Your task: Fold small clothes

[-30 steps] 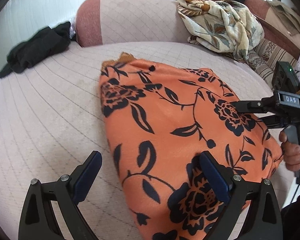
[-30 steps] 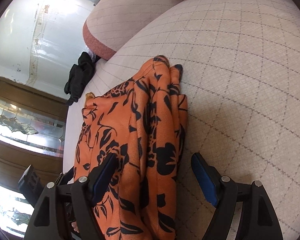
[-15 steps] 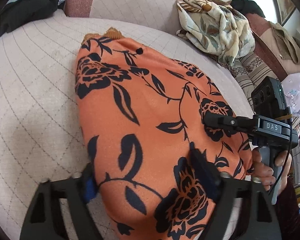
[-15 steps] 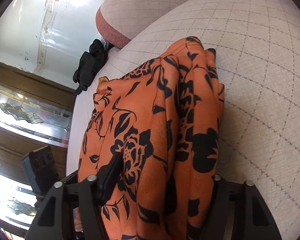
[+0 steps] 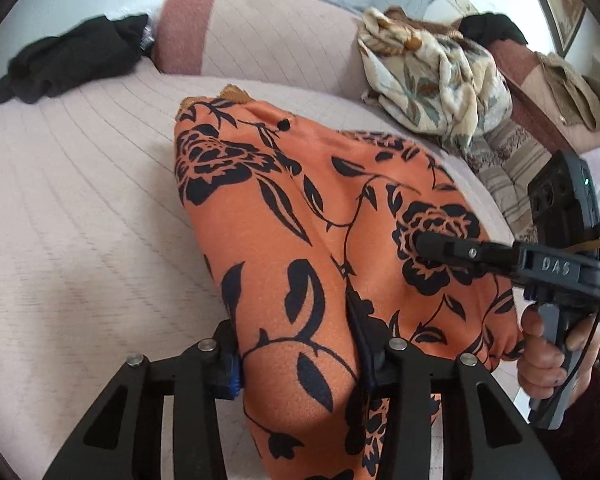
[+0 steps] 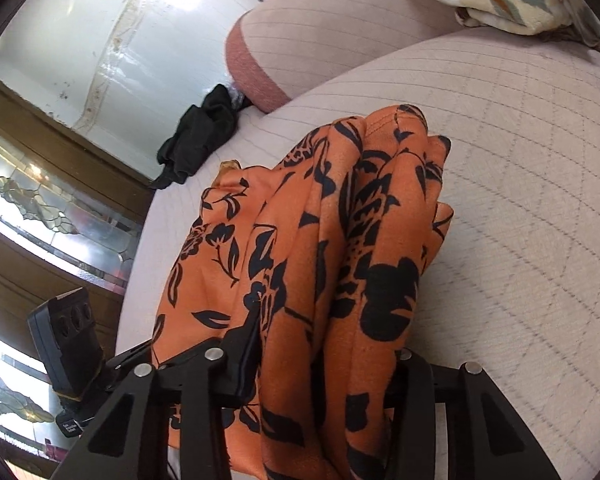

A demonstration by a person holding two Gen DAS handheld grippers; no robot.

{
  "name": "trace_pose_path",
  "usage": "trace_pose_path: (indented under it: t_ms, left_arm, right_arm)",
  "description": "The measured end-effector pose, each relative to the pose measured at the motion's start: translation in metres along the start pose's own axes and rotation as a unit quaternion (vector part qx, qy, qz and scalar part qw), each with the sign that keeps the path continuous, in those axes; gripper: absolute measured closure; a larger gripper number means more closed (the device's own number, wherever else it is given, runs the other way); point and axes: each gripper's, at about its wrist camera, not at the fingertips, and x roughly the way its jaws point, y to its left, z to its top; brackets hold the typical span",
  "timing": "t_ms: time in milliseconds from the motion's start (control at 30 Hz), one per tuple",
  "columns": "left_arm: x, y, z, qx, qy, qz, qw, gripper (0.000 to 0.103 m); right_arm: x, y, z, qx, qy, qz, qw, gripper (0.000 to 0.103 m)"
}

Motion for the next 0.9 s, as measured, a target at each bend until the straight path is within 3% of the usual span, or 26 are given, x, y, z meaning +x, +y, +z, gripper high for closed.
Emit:
trace_pose_path:
  t_ms: [167, 433, 733, 867, 900]
  left_arm:
    - [-0.035, 0.01, -0.004, -0.009, -0.027, 0.02, 0.9994, 0.059]
    - [-0.065, 0.015, -0.025, -0.017, -0.035, 0.05, 0.998, 0.059]
    - [-0.084, 0.031, -0.063, -0.031, -0.03, 0.079, 0.996, 0.058]
    - [-0.086, 0.041, -0.076, -0.044, -0.015, 0.086, 0.9952, 0.058]
    - [-0.086, 0.042, -0.078, -0.027, 0.009, 0.082, 0.9963, 0.058]
  right_arm:
    - [-0.003, 0.024, -0.004, -0.015, -0.008, 0.02, 1.0, 0.059]
    - [-0.006, 0.053, -0.021, -0.022, -0.003, 0.03, 0.999, 0.059]
    - [0.004, 0.068, -0.042, -0.025, 0.025, 0.04, 0.999, 0.059]
    - [0.004, 0.071, -0.048, -0.029, 0.039, 0.038, 0.998, 0.059]
    - [0.006, 0.071, -0.05, -0.03, 0.044, 0.035, 0.998, 0.059]
